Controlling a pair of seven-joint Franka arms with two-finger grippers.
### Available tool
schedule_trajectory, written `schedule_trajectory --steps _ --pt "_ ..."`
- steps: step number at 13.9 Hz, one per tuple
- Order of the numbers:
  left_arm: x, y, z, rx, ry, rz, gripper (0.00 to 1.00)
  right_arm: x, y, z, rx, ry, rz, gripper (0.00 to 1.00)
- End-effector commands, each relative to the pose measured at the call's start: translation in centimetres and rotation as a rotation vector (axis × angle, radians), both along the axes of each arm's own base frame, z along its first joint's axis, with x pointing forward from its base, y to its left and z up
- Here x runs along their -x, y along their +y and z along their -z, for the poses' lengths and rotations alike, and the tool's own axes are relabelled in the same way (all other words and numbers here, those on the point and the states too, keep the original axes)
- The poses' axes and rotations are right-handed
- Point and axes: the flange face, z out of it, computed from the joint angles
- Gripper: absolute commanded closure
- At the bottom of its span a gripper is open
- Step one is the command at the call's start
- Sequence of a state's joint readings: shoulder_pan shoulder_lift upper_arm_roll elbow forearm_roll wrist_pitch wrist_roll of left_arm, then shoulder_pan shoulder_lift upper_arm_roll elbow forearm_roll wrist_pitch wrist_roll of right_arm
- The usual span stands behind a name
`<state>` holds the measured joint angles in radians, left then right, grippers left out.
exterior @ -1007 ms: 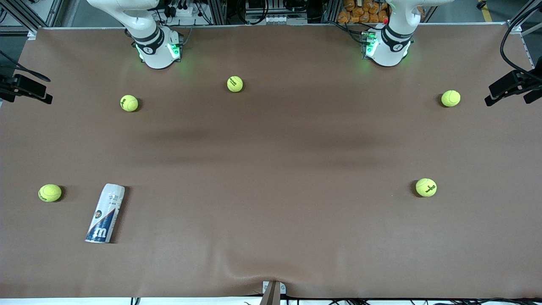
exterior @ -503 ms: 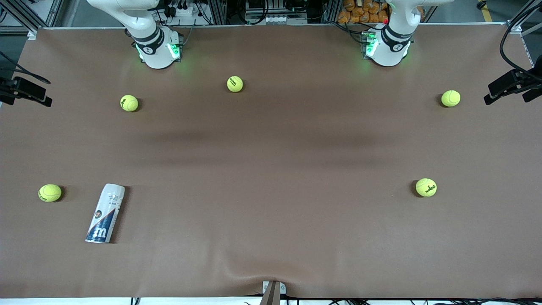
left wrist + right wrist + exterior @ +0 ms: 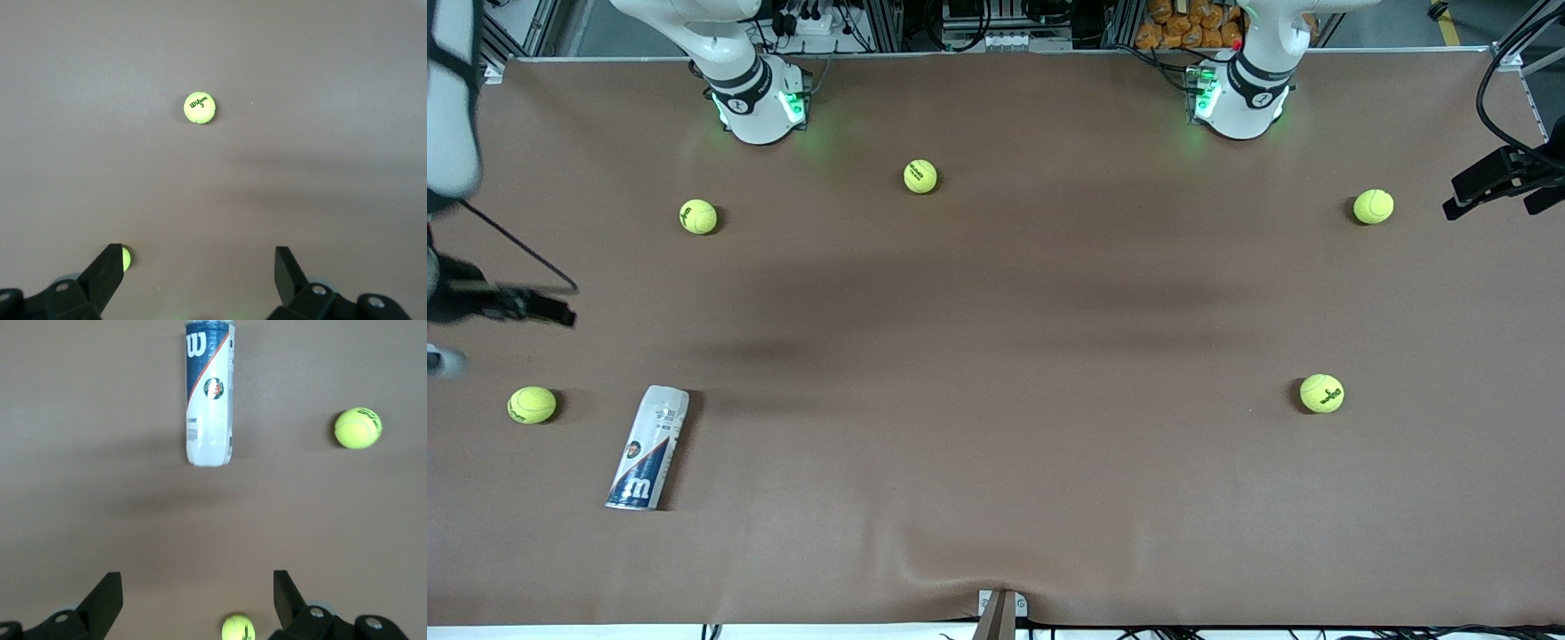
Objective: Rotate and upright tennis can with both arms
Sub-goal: 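Reach the right gripper down and grasp the lying tennis can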
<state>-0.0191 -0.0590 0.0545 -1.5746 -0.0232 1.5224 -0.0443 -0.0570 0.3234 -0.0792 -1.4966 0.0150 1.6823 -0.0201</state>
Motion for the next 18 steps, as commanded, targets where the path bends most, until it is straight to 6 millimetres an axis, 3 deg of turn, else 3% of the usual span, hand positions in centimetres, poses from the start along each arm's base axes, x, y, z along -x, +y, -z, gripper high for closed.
schedule_trajectory --steps 1,4,7,18 --pt "0.1 0.2 -0.4 -0.003 0.004 -0.005 0.0 -2.7 -0.3 6.3 -0.004 0.017 0.005 0.0" --pt "0.1 0.3 -0.3 -0.003 0.005 -0.006 0.0 -4.8 -0.5 13.0 0.004 -0.01 0.009 0.0" --pt "0.0 0.2 -0.2 -0.002 0.007 -0.008 0.0 -6.0 -0.6 17.7 0.01 -0.035 0.013 0.0" --pt "-0.1 0.5 0.1 -0.002 0.013 -0.012 0.0 -7.7 -1.3 26.9 0.037 -0.157 -0.002 0.0"
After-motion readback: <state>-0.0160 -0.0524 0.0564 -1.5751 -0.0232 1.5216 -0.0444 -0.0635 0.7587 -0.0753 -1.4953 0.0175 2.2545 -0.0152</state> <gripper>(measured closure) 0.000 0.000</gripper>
